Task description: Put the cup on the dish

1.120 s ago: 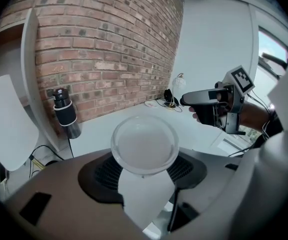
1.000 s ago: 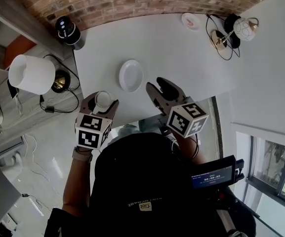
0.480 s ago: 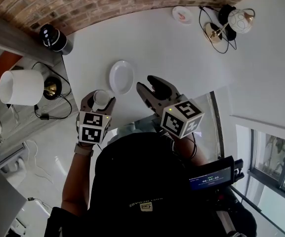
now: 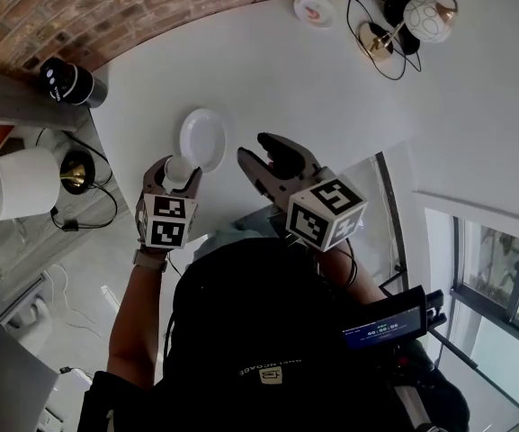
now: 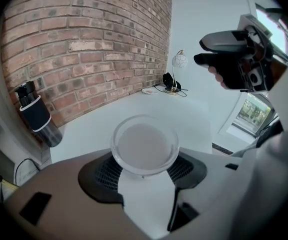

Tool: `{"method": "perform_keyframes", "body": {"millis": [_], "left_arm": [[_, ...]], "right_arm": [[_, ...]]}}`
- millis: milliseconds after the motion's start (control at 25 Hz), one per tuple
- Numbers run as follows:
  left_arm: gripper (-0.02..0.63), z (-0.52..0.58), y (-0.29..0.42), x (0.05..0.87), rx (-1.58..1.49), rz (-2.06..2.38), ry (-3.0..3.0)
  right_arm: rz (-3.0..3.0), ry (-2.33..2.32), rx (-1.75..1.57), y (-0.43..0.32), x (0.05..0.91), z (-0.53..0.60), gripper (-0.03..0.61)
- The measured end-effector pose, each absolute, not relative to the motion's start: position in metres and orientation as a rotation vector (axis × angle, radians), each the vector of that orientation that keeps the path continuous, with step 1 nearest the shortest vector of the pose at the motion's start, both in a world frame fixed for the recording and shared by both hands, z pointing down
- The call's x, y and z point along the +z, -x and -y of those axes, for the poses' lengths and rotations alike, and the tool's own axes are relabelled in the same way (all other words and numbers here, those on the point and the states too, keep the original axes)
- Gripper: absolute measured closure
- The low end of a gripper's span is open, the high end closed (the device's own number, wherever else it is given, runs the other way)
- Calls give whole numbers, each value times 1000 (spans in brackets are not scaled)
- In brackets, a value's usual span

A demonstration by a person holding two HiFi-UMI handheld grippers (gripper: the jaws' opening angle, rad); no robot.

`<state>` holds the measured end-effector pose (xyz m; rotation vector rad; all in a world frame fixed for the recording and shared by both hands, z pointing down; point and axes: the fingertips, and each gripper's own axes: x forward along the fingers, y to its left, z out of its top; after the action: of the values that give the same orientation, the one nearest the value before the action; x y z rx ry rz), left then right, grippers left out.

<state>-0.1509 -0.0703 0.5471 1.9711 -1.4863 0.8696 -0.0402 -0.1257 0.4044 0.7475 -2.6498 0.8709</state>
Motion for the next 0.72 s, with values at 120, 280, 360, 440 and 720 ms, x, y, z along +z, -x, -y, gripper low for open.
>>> {"method": "perform_keyframes", "body": {"millis": [120, 280, 360, 440, 720], "left_arm": [[351, 79, 148, 557, 885, 1484, -1973], [351, 89, 141, 572, 920, 1466, -1997], [351, 92, 138, 580, 941, 1450, -2003], [351, 95, 135, 588, 969, 1434, -2008], [351, 97, 130, 615, 1050, 1386, -2028]], "right_arm": [[2645, -747, 863, 38, 406, 130, 390], [2636, -760, 854, 33, 407, 136, 390], [2627, -768, 856, 30, 409, 139, 390], [2618, -783, 861, 26, 411, 142, 390], [2594, -818, 867, 19, 416, 148, 390]]}}
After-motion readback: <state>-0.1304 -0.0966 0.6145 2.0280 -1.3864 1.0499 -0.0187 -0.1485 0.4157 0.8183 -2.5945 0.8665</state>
